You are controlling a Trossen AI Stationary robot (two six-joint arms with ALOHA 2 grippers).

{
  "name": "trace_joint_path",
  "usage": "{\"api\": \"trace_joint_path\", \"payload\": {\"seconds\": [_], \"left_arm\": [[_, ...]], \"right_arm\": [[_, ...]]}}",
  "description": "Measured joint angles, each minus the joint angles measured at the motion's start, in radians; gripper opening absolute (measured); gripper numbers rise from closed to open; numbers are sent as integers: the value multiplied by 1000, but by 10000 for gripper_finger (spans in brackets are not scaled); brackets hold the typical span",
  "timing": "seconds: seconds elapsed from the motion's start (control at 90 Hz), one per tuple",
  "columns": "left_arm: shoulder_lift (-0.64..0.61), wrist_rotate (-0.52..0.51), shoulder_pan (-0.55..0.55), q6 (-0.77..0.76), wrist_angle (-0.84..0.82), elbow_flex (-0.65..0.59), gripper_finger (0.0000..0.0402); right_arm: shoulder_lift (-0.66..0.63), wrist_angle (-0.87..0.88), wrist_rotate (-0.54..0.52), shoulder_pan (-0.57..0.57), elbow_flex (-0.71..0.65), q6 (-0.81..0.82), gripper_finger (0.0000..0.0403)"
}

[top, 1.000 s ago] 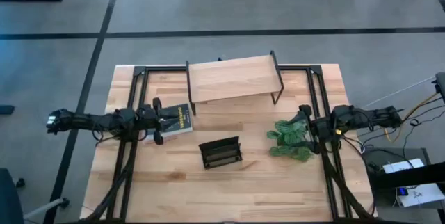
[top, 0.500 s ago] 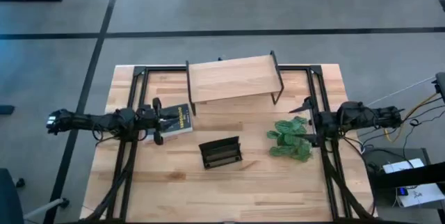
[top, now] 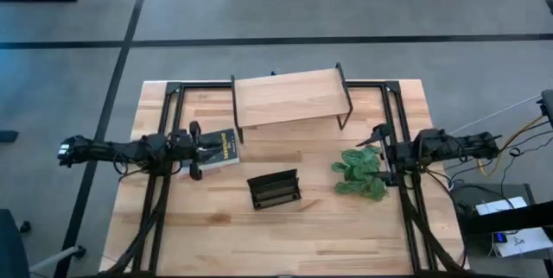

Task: Stock shelves
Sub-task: Return to Home Position

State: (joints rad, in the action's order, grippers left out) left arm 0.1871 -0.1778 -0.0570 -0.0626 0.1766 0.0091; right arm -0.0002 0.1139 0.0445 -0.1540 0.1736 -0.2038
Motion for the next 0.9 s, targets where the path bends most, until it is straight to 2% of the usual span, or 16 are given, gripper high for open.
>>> {"api": "trace_joint_path", "payload": {"seconds": [0.167,0.244,0.356,0.6,0.9], "left_arm": [[3,10,0,2,0,0,50],[3,10,0,2,-2,0,50],[3,11,0,2,-1,0,50],[3,12,0,9,4,0,50],[5,13,0,35,2,0,50]], "right_arm": [[0,11,-122,5,0,26,387],[0,8,-134,8,0,4,387],[0,8,-93,12,0,22,387],[0,11,67,13,0,53,387],[0,45,90,13,-7,89,387]]}}
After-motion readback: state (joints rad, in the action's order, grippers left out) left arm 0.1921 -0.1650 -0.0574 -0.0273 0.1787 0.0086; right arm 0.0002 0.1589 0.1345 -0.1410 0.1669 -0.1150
